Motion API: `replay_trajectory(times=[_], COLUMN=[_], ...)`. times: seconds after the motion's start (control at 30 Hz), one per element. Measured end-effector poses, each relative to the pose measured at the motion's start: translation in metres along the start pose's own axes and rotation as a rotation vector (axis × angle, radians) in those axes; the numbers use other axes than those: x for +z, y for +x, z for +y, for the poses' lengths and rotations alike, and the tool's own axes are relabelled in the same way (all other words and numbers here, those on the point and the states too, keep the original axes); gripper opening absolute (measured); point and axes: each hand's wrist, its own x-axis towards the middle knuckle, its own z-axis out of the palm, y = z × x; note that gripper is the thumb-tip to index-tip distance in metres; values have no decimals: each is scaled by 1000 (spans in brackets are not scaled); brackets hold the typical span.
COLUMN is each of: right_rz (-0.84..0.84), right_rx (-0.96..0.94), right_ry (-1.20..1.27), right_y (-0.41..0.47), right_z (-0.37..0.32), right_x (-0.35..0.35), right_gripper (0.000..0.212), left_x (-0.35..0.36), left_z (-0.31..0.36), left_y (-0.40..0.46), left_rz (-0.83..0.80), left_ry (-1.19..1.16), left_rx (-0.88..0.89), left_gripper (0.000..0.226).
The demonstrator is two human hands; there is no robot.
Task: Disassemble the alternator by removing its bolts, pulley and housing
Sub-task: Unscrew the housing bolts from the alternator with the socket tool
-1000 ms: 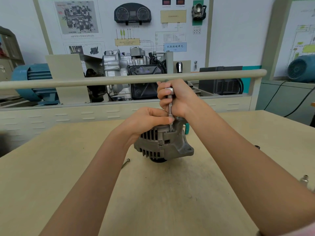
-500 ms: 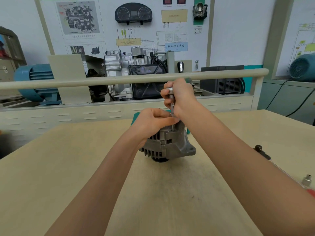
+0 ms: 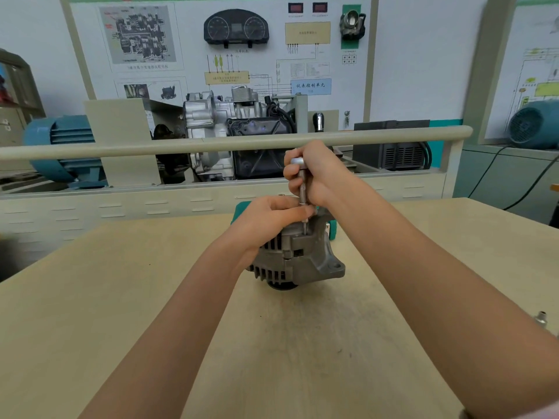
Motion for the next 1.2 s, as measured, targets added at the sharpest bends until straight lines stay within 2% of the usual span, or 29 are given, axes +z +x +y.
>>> replay_trajectory(times=[0.17, 0.33, 0.4, 0.5, 0.57, 0.63, 0.73, 0.8, 0.9, 1.07, 1.2], right_rz=[-156, -194, -131, 151, 318, 356, 285, 207, 59, -151, -120], right_rx=[107, 141, 99, -111, -255, -282, -187, -121, -25, 75, 67], right_ry=[39, 75, 72, 26, 51, 75, 50, 29, 12, 9, 32], right_y=[1, -2, -3, -3, 0, 3, 1, 0, 0, -4, -4], right_z=[-4, -7, -5, 6, 14, 16, 10, 6, 1, -3, -2], right_x=[-8, -11, -7, 5, 12, 13, 11, 7, 2, -4, -4], right_gripper=[29, 26, 29, 24, 22, 26, 19, 26, 32, 26, 31], left_x=[-3, -1, 1, 3, 5, 7, 5, 2, -4, -4, -1], left_z=[-1, -2, -3, -5, -5, -5, -4, -2, -1, -3, -5], left_y=[-2, 1, 3, 6, 8, 9, 8, 5, 2, 1, 2], left_rz=[-13, 29, 55, 106, 142, 153, 119, 57, -7, 15, 61], left_ry=[-26, -39, -48, -74, -72, -57, -53, -31, -49, -55, -68], left_rx=[0, 9, 20, 38, 42, 36, 21, 10, -4, 11, 33], left_gripper=[12, 13, 15, 8, 15, 17, 9, 4, 13, 16, 16])
